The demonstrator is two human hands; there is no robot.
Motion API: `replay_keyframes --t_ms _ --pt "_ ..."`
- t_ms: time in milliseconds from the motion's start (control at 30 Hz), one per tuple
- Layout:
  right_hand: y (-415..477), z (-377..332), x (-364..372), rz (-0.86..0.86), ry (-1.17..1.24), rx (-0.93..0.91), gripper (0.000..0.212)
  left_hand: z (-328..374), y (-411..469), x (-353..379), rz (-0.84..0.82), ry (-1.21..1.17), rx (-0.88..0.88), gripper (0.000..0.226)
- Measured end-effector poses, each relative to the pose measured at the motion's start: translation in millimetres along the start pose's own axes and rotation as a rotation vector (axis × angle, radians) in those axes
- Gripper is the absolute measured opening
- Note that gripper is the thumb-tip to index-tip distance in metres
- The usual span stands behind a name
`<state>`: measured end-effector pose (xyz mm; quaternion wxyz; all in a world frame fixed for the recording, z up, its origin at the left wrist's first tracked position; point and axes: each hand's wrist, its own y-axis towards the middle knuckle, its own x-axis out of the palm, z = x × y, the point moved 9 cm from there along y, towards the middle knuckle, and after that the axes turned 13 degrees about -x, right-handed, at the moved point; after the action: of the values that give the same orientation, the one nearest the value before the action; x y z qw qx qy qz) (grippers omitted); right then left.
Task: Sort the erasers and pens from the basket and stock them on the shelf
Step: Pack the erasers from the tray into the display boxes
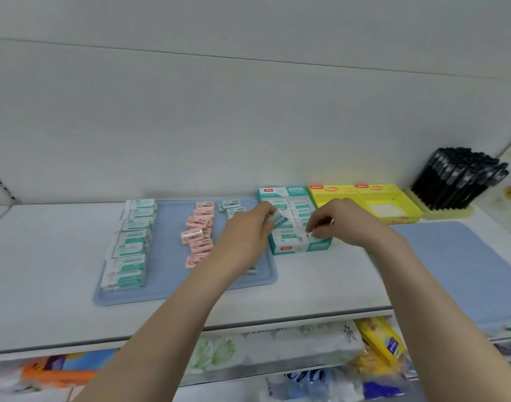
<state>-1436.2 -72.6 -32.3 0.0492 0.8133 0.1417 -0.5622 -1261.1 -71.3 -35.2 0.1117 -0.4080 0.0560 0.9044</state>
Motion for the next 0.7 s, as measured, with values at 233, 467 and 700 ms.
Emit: replay_keyframes --t_ms 233,467,700 --pt "13.2 -0.1 17.7 -0.060 -0.109 -0.061 0.009 -2.7 4.7 14.6 0.009 0.130 -0.072 0.021" --pt "19.7 -3.4 17.4 -0.062 -0.200 -0.078 0.009 -3.1 8.5 15.1 0.034 0.082 -0.100 0.020" --pt "6.1 -13.7 21.1 0.209 1.064 -0.080 0.020 6.8 11.5 8.7 0.149 -0.176 -0.105 0.013"
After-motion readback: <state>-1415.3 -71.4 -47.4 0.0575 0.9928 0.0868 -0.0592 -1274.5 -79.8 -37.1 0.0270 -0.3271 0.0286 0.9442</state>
